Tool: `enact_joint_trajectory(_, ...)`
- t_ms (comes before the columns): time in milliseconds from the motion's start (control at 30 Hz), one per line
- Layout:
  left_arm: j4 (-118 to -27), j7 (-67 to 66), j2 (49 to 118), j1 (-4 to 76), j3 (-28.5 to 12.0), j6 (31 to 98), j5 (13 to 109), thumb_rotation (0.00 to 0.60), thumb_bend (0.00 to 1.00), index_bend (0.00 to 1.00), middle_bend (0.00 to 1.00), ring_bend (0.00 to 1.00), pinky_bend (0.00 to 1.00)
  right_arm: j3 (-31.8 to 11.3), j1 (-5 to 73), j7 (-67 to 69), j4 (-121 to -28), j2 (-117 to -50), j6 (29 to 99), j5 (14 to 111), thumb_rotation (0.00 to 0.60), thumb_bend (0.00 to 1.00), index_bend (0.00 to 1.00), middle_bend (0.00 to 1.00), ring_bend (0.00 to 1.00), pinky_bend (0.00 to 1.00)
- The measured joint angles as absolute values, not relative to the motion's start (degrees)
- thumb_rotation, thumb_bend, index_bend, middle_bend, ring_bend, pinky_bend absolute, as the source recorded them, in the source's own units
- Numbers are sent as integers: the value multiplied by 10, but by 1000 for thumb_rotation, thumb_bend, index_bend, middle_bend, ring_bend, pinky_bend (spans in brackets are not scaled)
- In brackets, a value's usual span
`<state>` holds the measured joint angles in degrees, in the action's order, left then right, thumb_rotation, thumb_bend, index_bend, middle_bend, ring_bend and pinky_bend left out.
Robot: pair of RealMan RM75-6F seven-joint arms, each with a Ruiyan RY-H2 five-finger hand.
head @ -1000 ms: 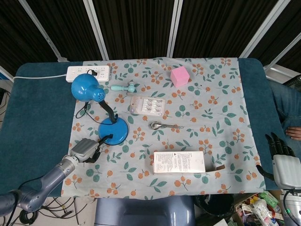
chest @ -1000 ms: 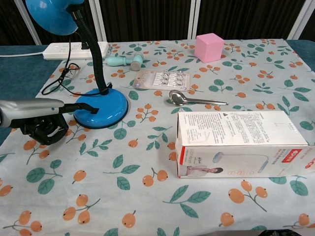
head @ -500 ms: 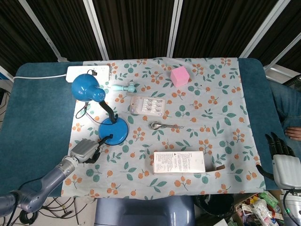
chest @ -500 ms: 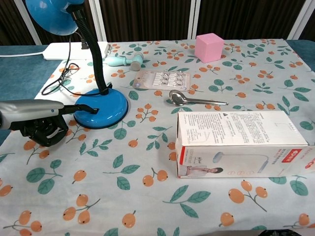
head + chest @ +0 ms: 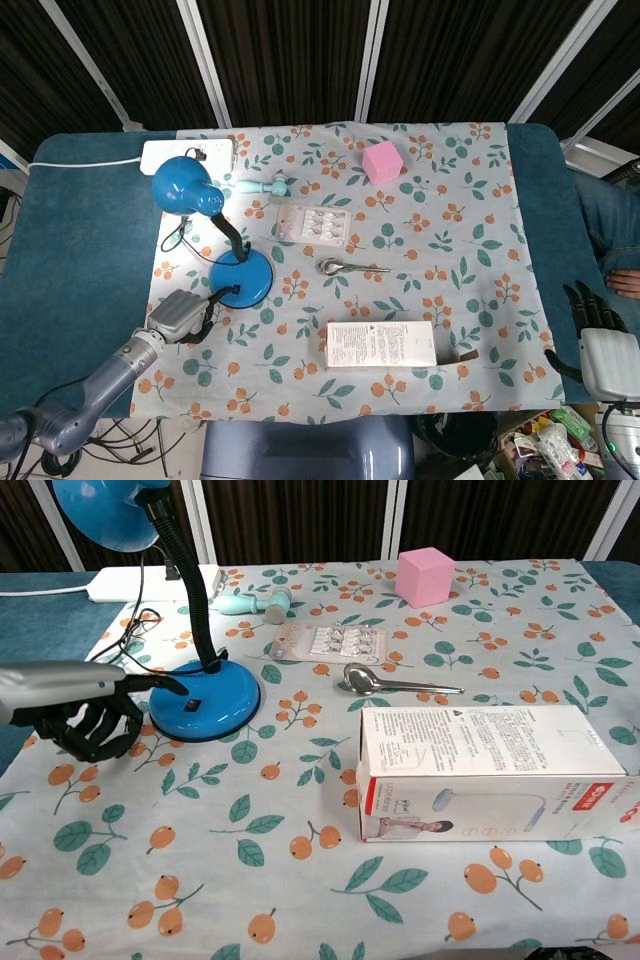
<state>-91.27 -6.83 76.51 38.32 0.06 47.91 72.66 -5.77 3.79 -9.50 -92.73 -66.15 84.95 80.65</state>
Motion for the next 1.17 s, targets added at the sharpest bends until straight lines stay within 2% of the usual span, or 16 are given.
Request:
enact_joint_trajectory(200,-948,-95,733,360,-14,566,752,600,430,44,244,179,220,-58,37,-95,-928,-661,850,806,600,113,0,18,98,213)
enact_joint_trajectory(567,-972,-141,683,280,8,677,763,600,332,12,111,49,104,-57,37,-97,-929,-661,853,808,600,111,0,18,98,213)
enact_joint_trajectory(900,-926,-41,651,184,37,800,805,600,312,0,88,13,63,-57,36,-97,-930,-661,857,813,600,113,0,18,98,213)
enact_joint_trajectory(1167,-888,45,623,140,40,849,827,600,312,0,65,8,37,-56,36,-97,-931,-661,857,814,600,112,0,18,98,213)
